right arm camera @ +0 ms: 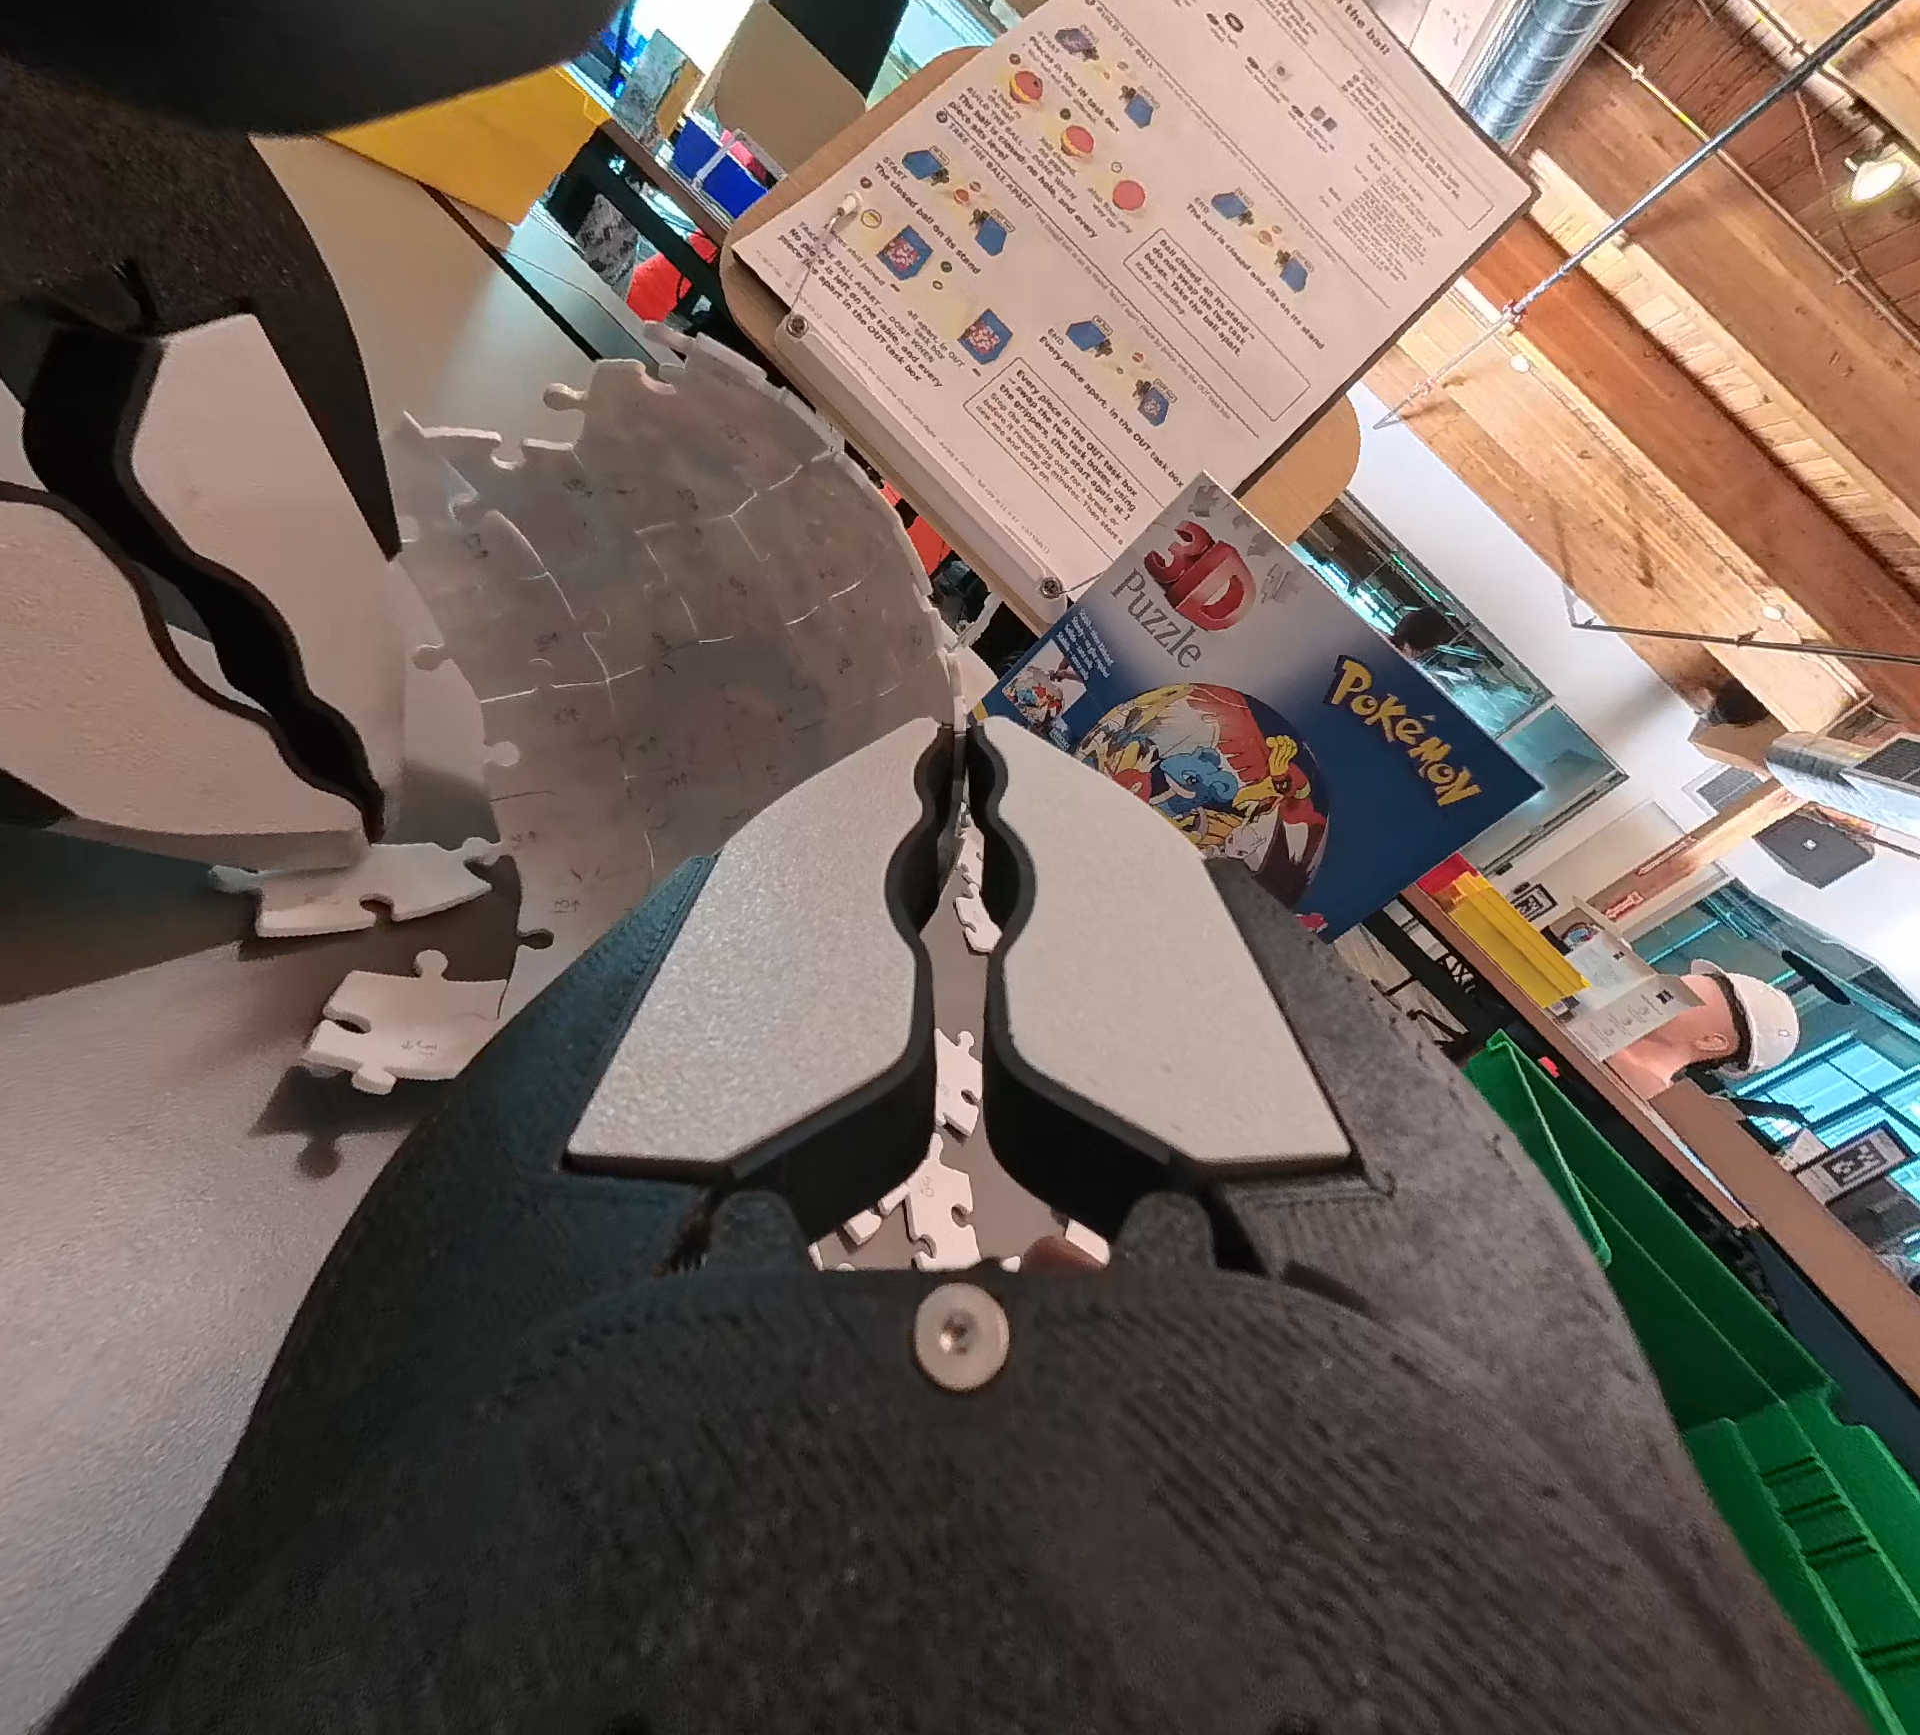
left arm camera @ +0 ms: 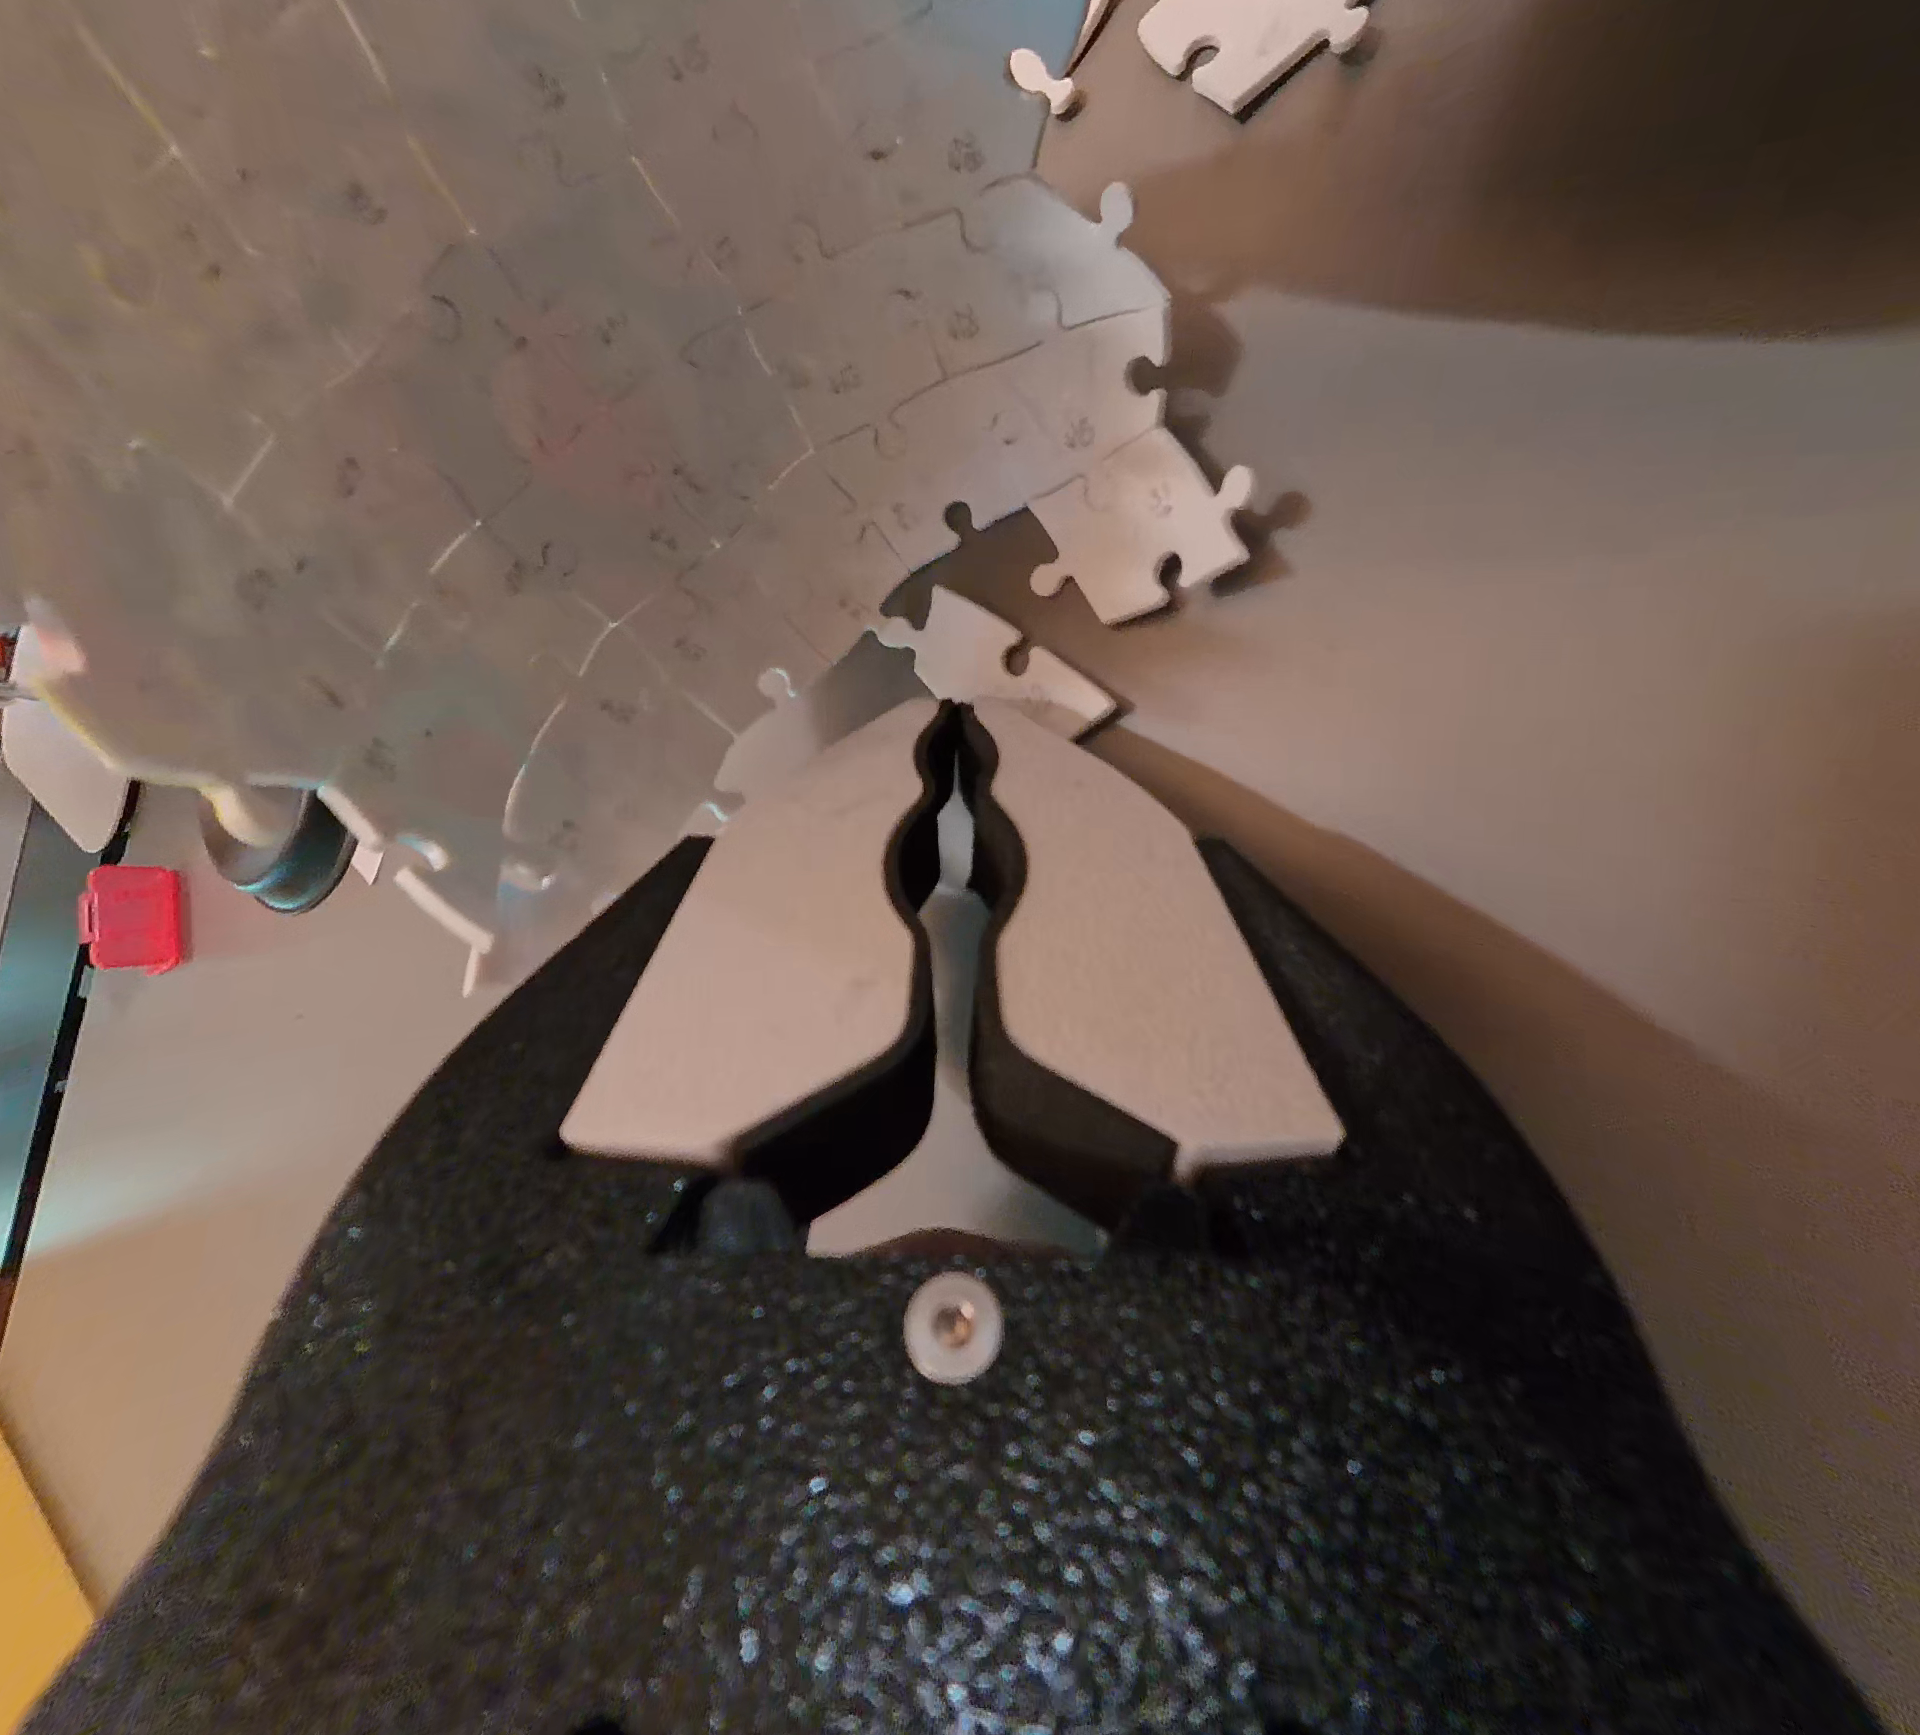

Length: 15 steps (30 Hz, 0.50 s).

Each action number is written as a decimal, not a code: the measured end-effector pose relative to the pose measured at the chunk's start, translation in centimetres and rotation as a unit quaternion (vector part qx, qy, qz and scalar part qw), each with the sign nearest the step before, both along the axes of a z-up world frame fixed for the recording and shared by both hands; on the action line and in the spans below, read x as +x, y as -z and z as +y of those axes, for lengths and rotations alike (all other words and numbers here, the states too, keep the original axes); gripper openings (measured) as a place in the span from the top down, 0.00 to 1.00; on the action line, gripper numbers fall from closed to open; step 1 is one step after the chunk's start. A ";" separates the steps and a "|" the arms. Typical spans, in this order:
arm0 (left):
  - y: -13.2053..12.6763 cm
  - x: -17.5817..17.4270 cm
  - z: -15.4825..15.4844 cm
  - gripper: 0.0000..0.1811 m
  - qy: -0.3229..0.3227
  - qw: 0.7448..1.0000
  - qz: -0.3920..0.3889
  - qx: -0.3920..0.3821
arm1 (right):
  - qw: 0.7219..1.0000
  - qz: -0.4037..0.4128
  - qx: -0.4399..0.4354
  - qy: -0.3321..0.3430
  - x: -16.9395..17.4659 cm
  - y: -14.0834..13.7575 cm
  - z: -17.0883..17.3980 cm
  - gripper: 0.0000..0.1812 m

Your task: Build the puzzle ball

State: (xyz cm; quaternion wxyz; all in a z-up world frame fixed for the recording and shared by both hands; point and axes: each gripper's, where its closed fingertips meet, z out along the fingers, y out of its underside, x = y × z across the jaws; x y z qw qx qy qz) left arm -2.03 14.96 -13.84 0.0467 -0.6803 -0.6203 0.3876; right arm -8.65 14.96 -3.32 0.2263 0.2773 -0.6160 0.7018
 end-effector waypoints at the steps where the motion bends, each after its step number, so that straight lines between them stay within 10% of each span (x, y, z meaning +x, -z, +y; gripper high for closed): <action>1: 0.0 0.0 0.0 1.00 0.000 1.000 0.000 0.000 | 1.000 0.000 0.000 0.000 0.0 0.0 0.0 0.99; 15: 0.0 1.2 0.8 1.00 -0.004 1.000 0.008 0.010 | 1.000 0.002 0.000 0.004 -0.2 0.1 -0.1 0.99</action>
